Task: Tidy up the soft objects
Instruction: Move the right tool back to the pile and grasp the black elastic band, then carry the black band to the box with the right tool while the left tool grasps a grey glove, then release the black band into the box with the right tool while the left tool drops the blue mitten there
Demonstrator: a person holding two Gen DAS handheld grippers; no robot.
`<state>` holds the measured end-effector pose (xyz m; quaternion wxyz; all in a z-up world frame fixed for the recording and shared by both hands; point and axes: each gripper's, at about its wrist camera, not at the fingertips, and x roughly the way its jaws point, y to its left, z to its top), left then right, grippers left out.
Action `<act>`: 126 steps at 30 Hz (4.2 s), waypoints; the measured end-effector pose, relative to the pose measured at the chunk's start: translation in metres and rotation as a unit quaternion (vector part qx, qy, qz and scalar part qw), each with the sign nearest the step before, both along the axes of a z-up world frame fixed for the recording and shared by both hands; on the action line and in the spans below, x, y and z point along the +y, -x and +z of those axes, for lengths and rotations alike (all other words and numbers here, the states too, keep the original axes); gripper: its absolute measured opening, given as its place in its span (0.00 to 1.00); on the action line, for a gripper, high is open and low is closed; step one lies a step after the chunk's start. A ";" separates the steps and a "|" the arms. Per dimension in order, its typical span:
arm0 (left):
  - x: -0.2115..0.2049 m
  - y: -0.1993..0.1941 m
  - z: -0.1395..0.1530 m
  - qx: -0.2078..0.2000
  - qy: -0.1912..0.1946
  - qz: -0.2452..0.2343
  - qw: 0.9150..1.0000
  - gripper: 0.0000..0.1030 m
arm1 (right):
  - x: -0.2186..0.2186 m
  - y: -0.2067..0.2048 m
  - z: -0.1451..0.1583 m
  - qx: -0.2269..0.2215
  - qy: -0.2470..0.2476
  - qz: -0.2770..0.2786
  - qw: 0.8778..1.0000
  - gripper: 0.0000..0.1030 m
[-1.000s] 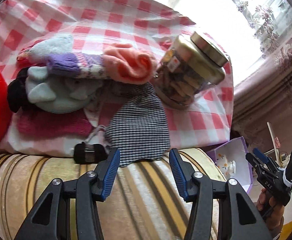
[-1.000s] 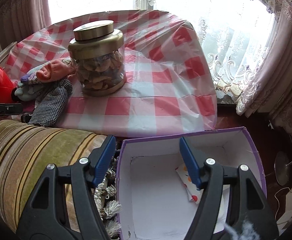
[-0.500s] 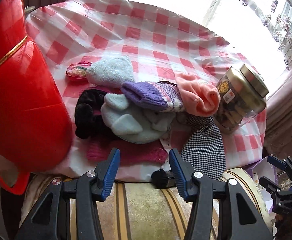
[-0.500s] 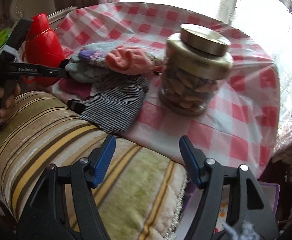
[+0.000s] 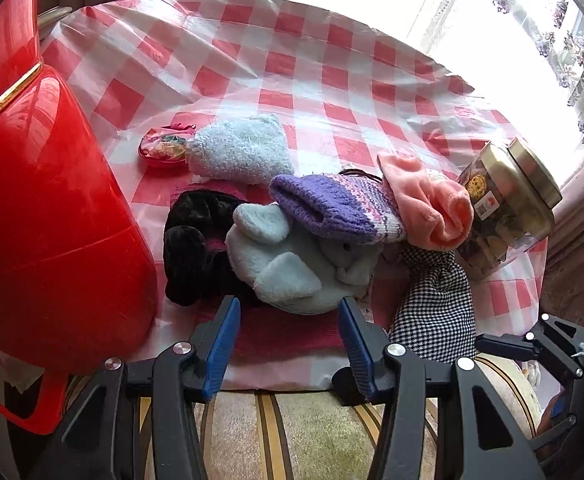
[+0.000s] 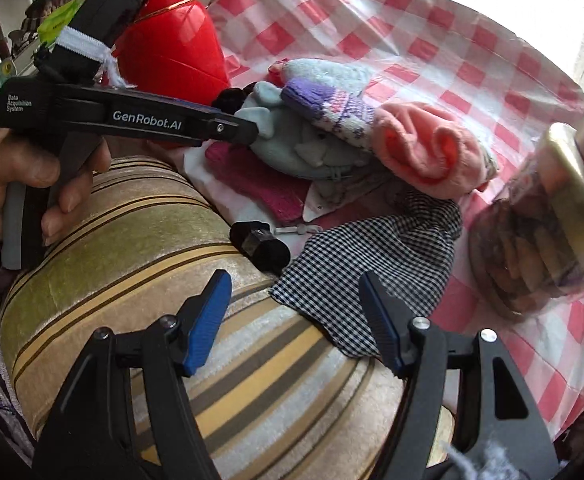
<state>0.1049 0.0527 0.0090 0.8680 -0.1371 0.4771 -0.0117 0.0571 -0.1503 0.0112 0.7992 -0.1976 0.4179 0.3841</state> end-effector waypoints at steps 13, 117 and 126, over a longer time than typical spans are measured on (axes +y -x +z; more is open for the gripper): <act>0.004 -0.028 -0.016 0.018 0.025 0.026 0.999 0.51 | 0.047 -0.028 -0.031 0.032 0.044 0.041 0.998 0.68; -0.271 0.071 0.105 -0.110 0.043 -0.312 0.943 0.14 | -0.452 0.109 -0.070 0.072 0.110 -0.583 0.802 0.33; -0.346 0.075 0.091 -0.066 0.074 -0.405 0.909 0.14 | -0.469 0.107 -0.077 0.067 0.093 -0.591 0.799 0.44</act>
